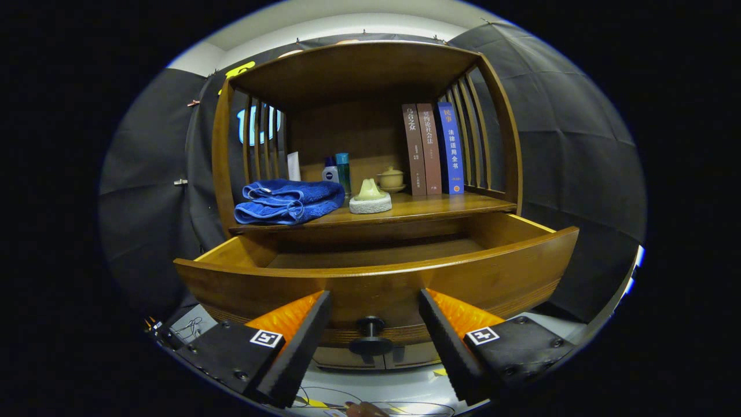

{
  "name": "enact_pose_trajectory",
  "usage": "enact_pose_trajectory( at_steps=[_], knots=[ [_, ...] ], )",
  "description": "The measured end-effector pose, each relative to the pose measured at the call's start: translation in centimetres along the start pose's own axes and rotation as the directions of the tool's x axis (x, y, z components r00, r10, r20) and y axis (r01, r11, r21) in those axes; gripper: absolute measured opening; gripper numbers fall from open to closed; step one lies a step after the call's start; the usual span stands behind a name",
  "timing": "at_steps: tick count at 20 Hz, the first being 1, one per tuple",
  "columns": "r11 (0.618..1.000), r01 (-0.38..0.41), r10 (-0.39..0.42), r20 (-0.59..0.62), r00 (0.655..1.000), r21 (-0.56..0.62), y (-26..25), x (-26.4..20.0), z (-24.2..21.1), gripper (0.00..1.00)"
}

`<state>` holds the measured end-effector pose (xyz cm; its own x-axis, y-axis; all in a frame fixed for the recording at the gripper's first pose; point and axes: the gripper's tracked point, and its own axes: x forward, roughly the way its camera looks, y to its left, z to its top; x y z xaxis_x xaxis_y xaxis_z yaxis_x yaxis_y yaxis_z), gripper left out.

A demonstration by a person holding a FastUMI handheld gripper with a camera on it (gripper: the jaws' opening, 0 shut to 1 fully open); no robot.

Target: Pull open the drawer, take out the items inside it, and place them on the countertop above the cabinet.

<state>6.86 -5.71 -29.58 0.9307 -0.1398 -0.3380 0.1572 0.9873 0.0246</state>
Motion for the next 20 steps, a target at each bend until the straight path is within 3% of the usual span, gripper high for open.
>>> enact_pose_trajectory(
  at_steps=[10, 20],
  knots=[
    [1.0, 0.005, -0.005, -0.005, 1.0, -0.014, 0.3, 7.8, 1.4, 0.99],
    [1.0, 0.006, -0.006, -0.008, 1.0, -0.024, 0.3, 11.4, 2.0, 0.99]
  ],
)
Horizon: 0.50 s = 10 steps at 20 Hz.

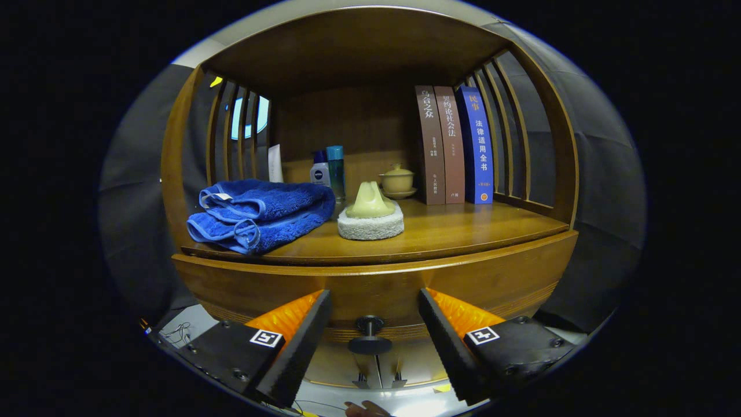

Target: Pull open the drawer, take out the items inside it, and place them on the countertop above the cabinet.

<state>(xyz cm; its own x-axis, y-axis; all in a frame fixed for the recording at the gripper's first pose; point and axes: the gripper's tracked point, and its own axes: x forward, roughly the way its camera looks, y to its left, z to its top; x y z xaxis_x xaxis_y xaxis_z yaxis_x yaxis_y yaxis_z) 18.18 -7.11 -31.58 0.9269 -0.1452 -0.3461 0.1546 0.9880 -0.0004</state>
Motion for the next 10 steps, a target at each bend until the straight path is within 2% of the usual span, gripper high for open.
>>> enact_pose_trajectory(
  at_steps=[10],
  knots=[
    [1.0, 0.013, -0.013, 0.011, 1.0, 0.006, 0.13, 0.22, 0.02, 0.99]
  ],
)
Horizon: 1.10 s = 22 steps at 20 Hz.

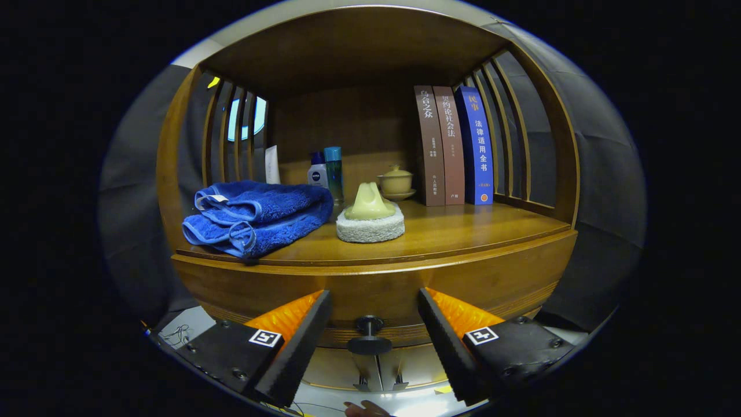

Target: Pull open the drawer, take out the items inside it, and place them on the countertop above the cabinet.

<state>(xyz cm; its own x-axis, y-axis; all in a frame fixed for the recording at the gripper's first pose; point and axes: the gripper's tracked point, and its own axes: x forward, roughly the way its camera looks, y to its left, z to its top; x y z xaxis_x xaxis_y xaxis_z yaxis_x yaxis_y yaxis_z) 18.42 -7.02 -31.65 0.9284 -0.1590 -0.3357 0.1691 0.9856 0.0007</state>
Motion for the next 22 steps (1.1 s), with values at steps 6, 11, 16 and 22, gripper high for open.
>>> enact_pose_trajectory(
  at_steps=[6, 11, 16, 22],
  knots=[
    [1.0, -0.01, 0.01, -0.002, 1.0, 0.0, -0.1, -0.5, 0.5, 0.99],
    [1.0, -0.022, 0.023, 0.042, 0.999, -0.019, 0.4, -3.1, 3.6, 1.0],
    [0.998, -0.014, 0.021, 0.13, 0.991, -0.056, 0.7, -8.2, 12.1, 1.0],
    [0.998, -0.016, 0.029, 0.199, 0.979, -0.066, 1.4, -13.8, 22.2, 0.99]
  ],
)
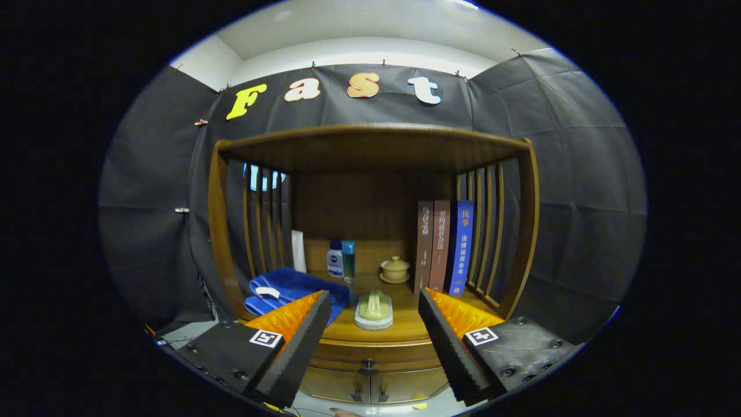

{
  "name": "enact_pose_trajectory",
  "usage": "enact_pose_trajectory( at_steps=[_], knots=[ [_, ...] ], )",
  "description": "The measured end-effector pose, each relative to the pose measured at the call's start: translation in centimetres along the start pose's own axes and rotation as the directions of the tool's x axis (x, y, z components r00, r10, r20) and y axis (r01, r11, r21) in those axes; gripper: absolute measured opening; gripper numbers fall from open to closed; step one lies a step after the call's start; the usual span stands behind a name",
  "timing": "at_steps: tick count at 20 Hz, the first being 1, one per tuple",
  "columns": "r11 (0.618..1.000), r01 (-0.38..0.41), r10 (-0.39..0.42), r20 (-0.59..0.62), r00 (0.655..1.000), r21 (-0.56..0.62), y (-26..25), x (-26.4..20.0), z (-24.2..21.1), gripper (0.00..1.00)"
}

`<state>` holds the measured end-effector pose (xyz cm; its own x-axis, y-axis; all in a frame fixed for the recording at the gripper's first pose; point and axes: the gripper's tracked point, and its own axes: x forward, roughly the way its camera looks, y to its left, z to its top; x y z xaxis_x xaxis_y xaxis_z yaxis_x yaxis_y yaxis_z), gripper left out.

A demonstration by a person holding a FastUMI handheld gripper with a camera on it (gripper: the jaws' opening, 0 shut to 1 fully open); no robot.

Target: Pull open the drawer, take out the items inside it, and place them on the countertop above the cabinet.

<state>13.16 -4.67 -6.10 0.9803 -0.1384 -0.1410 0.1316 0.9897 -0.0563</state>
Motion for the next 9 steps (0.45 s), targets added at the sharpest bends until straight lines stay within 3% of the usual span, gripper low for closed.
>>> enact_pose_trajectory(
  at_steps=[9],
  knots=[
    [1.0, 0.0, -0.001, 0.07, 0.998, 0.012, -0.4, -5.1, 8.3, 0.99]
  ],
)
